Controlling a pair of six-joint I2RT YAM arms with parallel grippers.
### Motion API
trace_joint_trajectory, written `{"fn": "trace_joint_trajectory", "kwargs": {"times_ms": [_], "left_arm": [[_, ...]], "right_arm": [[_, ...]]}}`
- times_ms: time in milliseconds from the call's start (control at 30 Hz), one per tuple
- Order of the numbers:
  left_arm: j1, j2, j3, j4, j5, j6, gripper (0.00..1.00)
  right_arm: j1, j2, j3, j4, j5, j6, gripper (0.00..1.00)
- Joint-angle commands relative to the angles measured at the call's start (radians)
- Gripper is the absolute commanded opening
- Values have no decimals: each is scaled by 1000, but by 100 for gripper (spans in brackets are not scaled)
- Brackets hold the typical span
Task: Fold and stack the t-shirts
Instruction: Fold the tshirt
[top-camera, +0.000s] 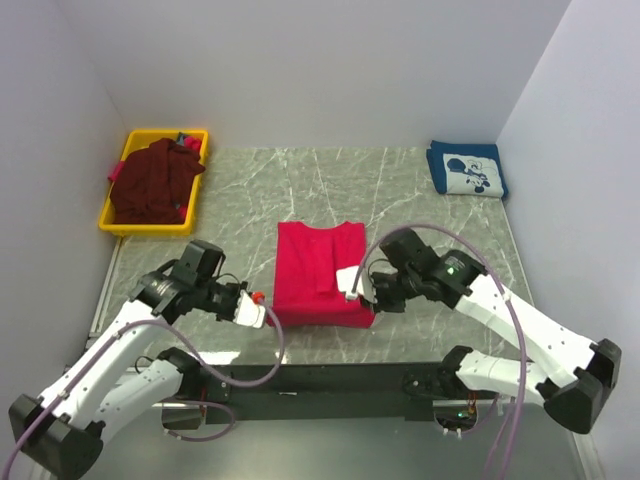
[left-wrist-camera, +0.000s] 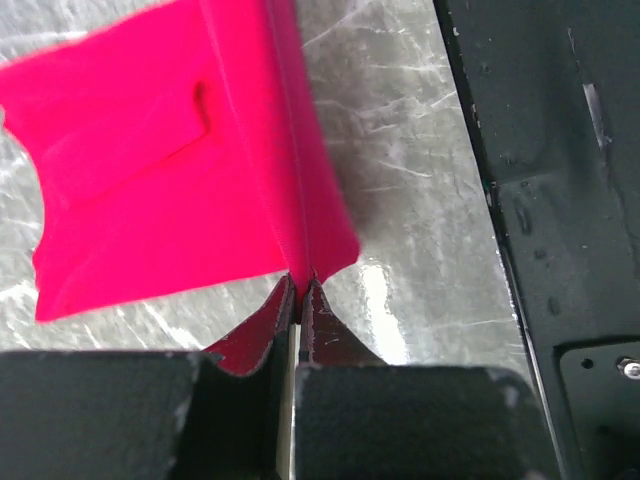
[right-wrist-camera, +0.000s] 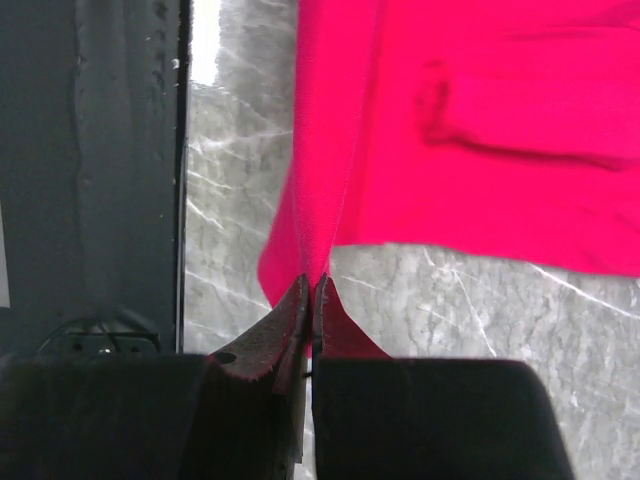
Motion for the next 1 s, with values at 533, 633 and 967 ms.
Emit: {"fn": "trace_joint_trajectory", "kwargs": {"times_ms": [533, 633, 967], "left_arm": [[239, 937, 526, 444, -23, -298, 1], [236, 1014, 555, 469, -57, -357, 2], [187, 862, 333, 275, -57, -265, 3]], "right_arm": [[-379, 933, 642, 13, -60, -178, 0], [-380, 1024, 672, 39, -40, -158, 0], [-295, 948, 463, 80, -53, -99, 0]]}}
